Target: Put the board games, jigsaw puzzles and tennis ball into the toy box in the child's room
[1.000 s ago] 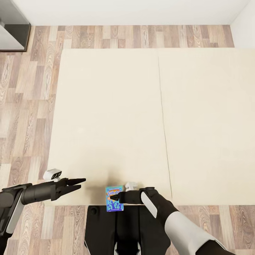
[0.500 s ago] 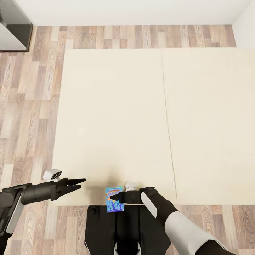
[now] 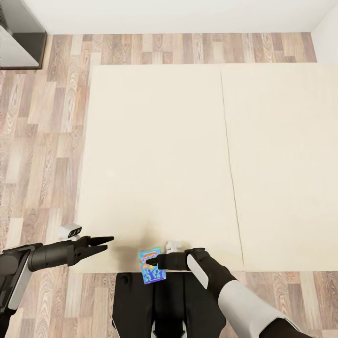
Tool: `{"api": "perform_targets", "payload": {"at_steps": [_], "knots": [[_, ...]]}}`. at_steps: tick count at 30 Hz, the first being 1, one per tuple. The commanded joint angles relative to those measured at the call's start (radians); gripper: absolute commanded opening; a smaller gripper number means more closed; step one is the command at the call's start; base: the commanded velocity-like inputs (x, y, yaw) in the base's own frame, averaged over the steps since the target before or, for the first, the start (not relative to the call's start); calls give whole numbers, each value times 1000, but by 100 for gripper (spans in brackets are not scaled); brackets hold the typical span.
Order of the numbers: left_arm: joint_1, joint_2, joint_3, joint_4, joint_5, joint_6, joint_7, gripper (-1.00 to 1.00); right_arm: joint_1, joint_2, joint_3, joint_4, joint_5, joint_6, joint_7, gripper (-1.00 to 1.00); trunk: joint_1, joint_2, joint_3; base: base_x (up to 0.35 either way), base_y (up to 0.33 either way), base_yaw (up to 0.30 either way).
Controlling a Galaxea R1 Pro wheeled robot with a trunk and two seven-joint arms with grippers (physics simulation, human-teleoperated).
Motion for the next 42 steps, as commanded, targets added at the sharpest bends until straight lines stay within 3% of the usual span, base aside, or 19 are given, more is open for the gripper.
{"api": "perform_targets", "payload": {"at_steps": [1, 32, 42], "knots": [[0, 0, 0, 0, 0, 11, -4, 100, 0, 0, 1, 0, -2, 4, 1, 100, 1, -2, -1, 0, 111, 0], [0, 1, 6, 0, -1, 10, -4, 100, 0, 0, 2, 2, -3, 8, 3, 100, 1, -2, -1, 0, 14, 0], [1, 8, 20, 0, 0, 11, -4, 100, 0, 0, 4, 6, -1, 87, 3, 100, 1, -2, -1, 0, 0, 0]]}}
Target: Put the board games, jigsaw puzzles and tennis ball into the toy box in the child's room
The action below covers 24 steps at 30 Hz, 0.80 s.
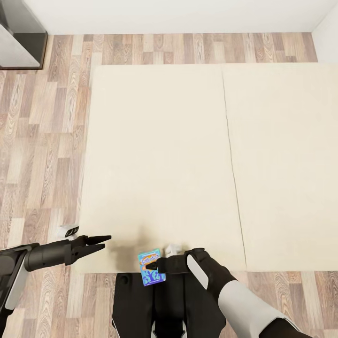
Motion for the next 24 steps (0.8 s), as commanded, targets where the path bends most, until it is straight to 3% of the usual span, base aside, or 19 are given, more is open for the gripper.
{"api": "perform_targets", "payload": {"at_steps": [1, 24], "knots": [[0, 1, 0, 0, 0, 10, -4, 100, 0, 0, 1, 0, 0, 8, 1, 100, 1, -2, -1, 0, 0, 0], [0, 4, 0, 0, 0, 11, -4, 100, 0, 0, 1, 1, 2, 16, -1, 100, 1, -2, -1, 0, 0, 0]]}}
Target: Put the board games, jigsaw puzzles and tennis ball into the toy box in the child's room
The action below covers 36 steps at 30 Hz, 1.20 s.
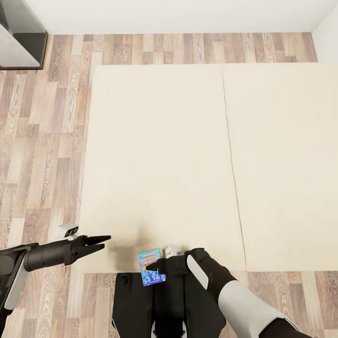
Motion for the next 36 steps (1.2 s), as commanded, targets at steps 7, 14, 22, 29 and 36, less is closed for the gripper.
{"api": "perform_targets", "payload": {"at_steps": [7, 14, 22, 29, 36], "knots": [[0, 0, 0, 0, 0, 10, -4, 100, 0, 0, 0, 0, 3, 0, 2, 100, 1, -2, -1, 0, 0, 0], [-1, -1, -1, 0, 0, 10, -4, 100, 0, 0, 1, -2, 4, -17, 3, 100, 1, -2, -1, 0, 0, 0], [0, 0, -2, 0, 0, 10, -4, 100, 0, 0, 1, -2, 3, -19, 4, 100, 1, -2, -1, 0, 0, 0], [0, 0, 0, 0, 0, 10, -4, 100, 0, 0, -1, 0, 1, -56, 6, 100, 1, -2, -1, 0, 0, 0], [0, 0, 0, 0, 0, 10, -4, 100, 0, 0, -1, 39, 1, -91, 13, 100, 1, -2, -1, 0, 0, 0]]}}
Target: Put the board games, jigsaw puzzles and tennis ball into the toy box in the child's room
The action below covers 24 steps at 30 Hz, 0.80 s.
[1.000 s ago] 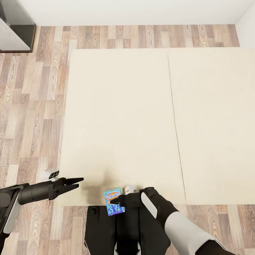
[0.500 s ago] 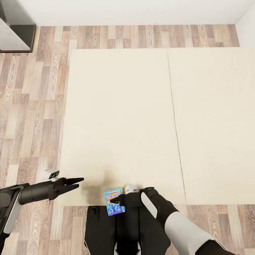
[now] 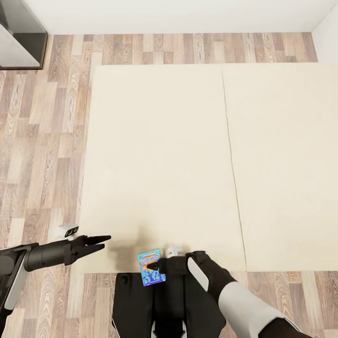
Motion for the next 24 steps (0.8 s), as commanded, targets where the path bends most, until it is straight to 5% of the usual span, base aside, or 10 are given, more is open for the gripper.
{"api": "perform_targets", "payload": {"at_steps": [1, 24], "knots": [[0, 0, 0, 0, 0, 10, -4, 100, 0, 0, 1, 4, -1, 2, 2, 100, 1, -2, -1, 0, 0, 0], [0, 0, 0, 0, 0, 11, -4, 100, 0, 0, 0, 23, -2, -2, 7, 100, 1, -2, -1, 0, 2, 0]]}}
